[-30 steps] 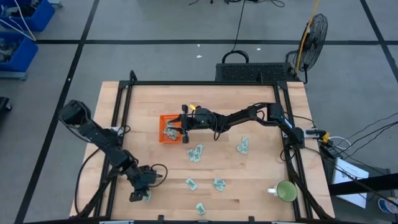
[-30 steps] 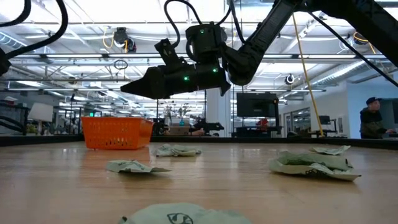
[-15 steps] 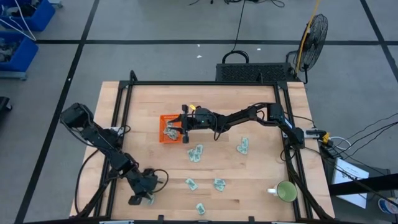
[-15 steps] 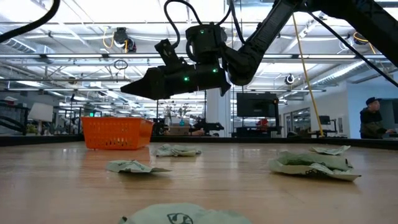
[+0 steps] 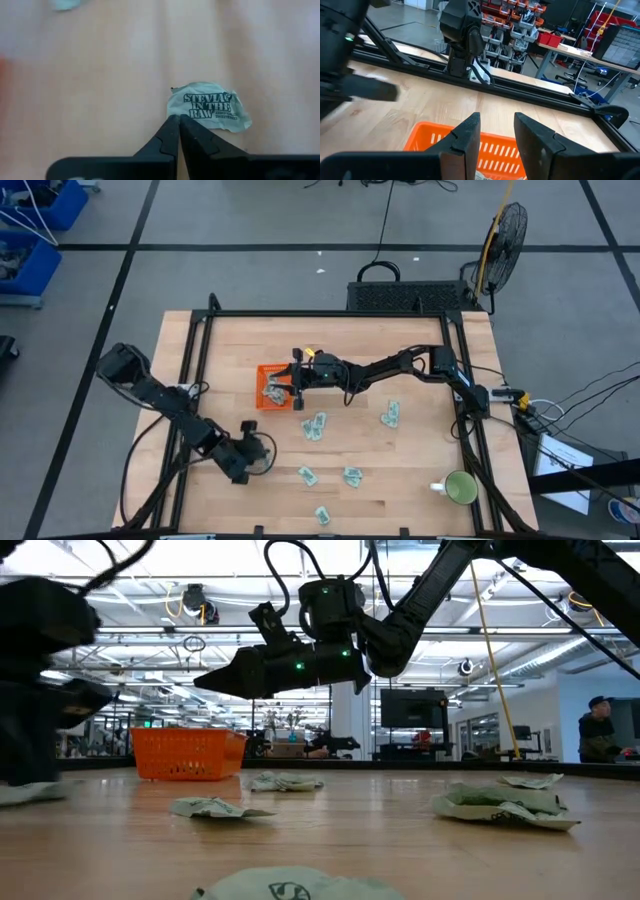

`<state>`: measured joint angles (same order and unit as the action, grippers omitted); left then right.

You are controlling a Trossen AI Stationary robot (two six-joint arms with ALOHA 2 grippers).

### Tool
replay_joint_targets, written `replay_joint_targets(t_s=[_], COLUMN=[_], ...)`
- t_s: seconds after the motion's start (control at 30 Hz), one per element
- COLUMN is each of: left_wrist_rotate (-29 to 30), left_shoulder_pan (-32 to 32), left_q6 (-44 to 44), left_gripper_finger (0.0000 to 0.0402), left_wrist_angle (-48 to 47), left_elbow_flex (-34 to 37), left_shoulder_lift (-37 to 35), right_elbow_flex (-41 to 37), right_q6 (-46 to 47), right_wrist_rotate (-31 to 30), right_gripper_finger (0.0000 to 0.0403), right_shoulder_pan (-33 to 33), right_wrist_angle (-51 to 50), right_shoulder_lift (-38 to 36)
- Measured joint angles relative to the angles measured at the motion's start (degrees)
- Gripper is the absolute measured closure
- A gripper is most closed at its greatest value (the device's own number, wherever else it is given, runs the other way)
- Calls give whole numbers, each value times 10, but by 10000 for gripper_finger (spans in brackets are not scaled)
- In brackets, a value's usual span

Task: Pick and place Stevia / Truvia into bins
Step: Put the green stevia packet into the orange bin

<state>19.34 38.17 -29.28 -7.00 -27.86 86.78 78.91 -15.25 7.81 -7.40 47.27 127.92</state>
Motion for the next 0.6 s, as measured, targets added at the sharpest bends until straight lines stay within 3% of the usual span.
replay_joint_targets(t_s=[0.47, 0.6], left_wrist_rotate=[6, -36], left_shoulder_pan=[-66, -78], left_q6=[10, 9], left_gripper_finger=[380, 377], left_wrist_angle=[-10, -18], left_elbow_flex=[5, 5], left_shoulder_lift=[-96, -115], right_elbow_flex=[0, 0], right_q6=[17, -11], right_wrist_rotate=[0, 0], right_gripper_finger=[289, 289], right_shoulder_pan=[3, 13], right_wrist_angle=[5, 8], right_shoulder_lift=[0, -9])
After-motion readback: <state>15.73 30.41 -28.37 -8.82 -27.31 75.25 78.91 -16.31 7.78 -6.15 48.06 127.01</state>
